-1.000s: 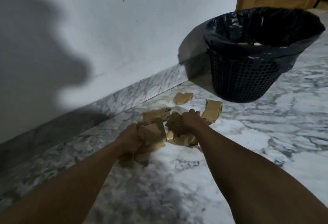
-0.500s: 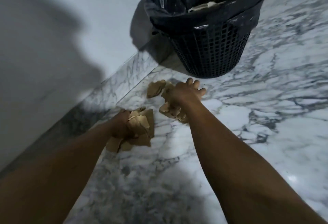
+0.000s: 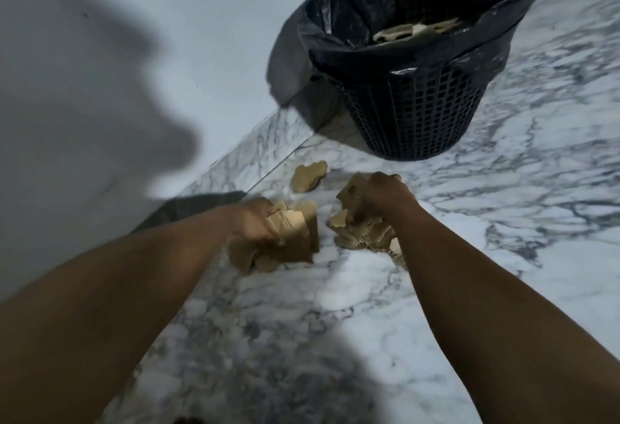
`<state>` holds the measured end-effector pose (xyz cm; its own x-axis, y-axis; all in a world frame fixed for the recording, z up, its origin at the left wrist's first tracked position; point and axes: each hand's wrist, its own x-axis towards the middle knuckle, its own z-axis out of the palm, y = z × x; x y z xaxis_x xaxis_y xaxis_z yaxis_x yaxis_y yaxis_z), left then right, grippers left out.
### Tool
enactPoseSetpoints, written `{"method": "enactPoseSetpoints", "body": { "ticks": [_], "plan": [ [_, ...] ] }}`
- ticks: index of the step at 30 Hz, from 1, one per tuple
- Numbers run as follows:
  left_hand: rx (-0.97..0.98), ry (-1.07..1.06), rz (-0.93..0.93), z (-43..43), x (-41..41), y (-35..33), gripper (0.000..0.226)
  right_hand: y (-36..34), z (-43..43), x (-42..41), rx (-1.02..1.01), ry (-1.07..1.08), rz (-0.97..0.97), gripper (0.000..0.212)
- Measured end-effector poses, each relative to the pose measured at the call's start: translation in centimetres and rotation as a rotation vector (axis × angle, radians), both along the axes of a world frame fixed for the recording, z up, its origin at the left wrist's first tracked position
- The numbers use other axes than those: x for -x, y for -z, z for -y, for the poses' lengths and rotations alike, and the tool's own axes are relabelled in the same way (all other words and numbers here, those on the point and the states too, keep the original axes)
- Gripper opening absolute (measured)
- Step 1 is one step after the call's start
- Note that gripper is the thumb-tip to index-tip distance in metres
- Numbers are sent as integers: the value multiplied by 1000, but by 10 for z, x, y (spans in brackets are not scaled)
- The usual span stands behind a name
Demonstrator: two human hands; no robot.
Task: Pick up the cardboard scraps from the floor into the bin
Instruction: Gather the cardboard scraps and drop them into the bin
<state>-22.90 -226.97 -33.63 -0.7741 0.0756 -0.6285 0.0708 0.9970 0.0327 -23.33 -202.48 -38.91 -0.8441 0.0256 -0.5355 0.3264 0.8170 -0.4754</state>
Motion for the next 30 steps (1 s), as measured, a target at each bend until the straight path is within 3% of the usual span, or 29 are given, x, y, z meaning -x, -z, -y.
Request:
{"method": "enactPoseSetpoints", "body": {
  "ticks": [6, 10, 12, 15, 20, 23, 28, 30],
  "plan": [
    [-305, -193, -188, -56, 56, -9, 79, -1, -35, -22, -3, 107, -20, 71],
    [-234, -149, -202, -70, 81, 24, 83, -5, -46, -37, -49, 159, 3, 34],
    [-170, -152, -187, -72, 92, 32, 93, -7, -47, -38, -47, 185, 69, 35],
    [-97, -95, -197, -76, 96, 23, 82, -5, -37, -34, -24, 296, 54, 29],
    [-145, -51, -178, -87, 72, 26, 64, -24, -10, -43, -268, 227, -46, 41],
    [-185, -49, -202, -83, 46, 24, 58, -32, 13, -61, -379, 245, -135, 37],
    [-213, 59, -276, -64, 38, -18, 26, -80, 37, -40, -406, -9, -178, 38],
    [-318, -33, -284, -50, 63, -58, 18, -129, 46, -20, -354, -87, -231, 33]
  ]
}}
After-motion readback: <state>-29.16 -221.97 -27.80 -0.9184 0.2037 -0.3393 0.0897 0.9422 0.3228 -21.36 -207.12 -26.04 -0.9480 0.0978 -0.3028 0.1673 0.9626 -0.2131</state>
